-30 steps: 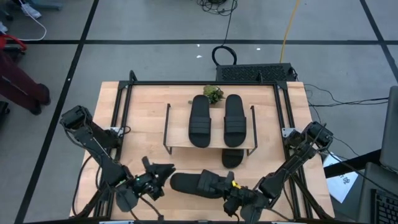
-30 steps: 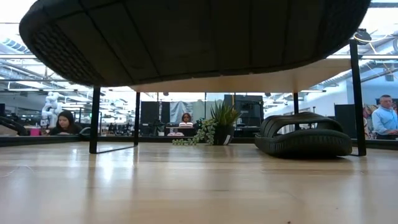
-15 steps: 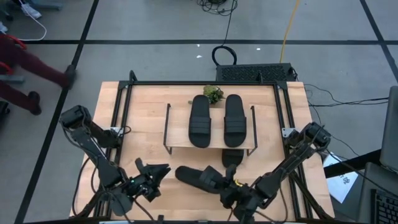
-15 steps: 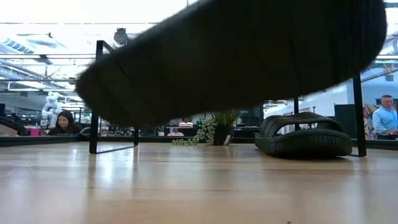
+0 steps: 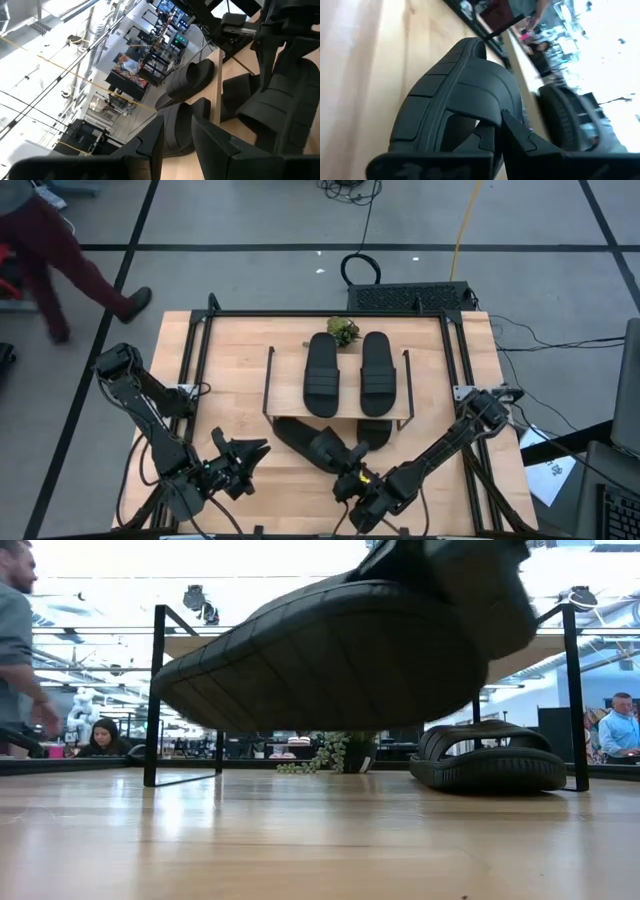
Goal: Pick and place slides into the shelf
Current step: Put the black slipper under the shelf
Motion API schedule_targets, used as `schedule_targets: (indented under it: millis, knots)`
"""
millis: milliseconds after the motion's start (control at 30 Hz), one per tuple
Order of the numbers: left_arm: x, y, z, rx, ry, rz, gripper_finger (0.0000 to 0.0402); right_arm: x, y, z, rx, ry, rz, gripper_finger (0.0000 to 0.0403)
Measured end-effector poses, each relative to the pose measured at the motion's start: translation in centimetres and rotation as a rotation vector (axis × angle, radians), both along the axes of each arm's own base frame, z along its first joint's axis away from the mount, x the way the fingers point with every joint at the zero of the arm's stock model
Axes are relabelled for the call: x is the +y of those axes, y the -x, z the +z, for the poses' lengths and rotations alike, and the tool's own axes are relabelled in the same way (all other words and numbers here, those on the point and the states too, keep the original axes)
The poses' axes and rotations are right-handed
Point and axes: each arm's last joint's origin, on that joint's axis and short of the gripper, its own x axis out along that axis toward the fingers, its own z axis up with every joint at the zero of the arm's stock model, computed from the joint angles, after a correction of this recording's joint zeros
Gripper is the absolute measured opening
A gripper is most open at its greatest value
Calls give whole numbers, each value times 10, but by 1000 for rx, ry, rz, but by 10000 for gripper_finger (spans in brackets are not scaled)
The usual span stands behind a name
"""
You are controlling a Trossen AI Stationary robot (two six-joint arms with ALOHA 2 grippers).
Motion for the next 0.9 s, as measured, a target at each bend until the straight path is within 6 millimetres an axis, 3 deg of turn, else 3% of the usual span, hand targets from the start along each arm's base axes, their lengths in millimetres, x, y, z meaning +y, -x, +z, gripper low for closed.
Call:
schedule_targets:
  millis: [300, 700, 900]
  knots:
    - [-5, 7, -1, 6, -7, -28, 108, -7, -19, -14, 79, 129, -47, 0]
    - [-12, 15, -1, -14, 33, -62, 108, -8, -2, -26, 161, 130, -47, 1]
    - [-12, 15, -2, -32, 70, -60, 108, -25, 4, -32, 204, 36, -114, 2]
